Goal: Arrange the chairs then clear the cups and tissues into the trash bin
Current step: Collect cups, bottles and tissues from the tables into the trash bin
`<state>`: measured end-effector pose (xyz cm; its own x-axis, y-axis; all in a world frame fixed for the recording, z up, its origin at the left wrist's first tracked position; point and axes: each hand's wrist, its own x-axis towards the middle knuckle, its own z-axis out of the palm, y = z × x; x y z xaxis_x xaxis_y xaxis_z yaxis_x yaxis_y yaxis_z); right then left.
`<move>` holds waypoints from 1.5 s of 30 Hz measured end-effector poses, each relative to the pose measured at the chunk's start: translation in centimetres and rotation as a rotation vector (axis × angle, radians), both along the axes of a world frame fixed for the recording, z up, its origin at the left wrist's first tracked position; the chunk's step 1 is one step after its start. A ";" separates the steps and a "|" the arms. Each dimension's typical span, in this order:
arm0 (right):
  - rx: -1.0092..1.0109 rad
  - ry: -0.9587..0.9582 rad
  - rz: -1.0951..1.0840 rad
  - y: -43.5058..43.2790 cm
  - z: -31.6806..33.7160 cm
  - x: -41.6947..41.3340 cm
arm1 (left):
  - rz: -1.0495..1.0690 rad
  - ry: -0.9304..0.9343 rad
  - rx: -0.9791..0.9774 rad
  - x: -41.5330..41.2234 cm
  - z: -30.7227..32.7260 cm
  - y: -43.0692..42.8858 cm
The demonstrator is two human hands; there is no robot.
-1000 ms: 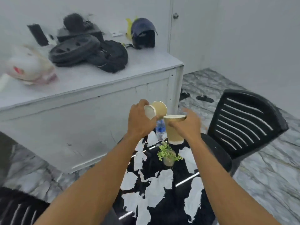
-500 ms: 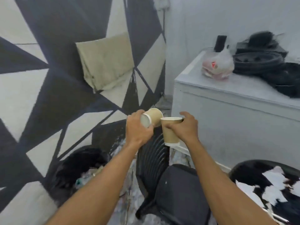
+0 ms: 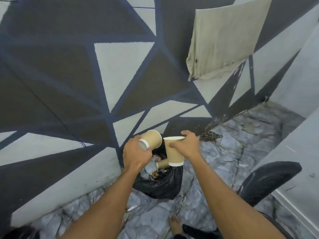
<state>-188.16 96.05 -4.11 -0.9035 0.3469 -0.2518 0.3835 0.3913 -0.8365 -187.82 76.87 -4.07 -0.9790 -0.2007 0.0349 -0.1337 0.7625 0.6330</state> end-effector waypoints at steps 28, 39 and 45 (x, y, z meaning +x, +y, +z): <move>-0.022 -0.574 -0.088 -3.9 -14.2 -18.9 | -0.016 -0.562 0.024 -22.3 -14.4 -4.9; -0.023 -0.576 -0.170 -5.5 -14.4 -17.4 | -0.243 -0.690 0.113 -23.0 -15.6 -6.6; -0.052 -0.524 -0.176 -3.6 -11.2 -14.6 | -0.413 -0.616 0.013 -22.2 -12.8 -2.4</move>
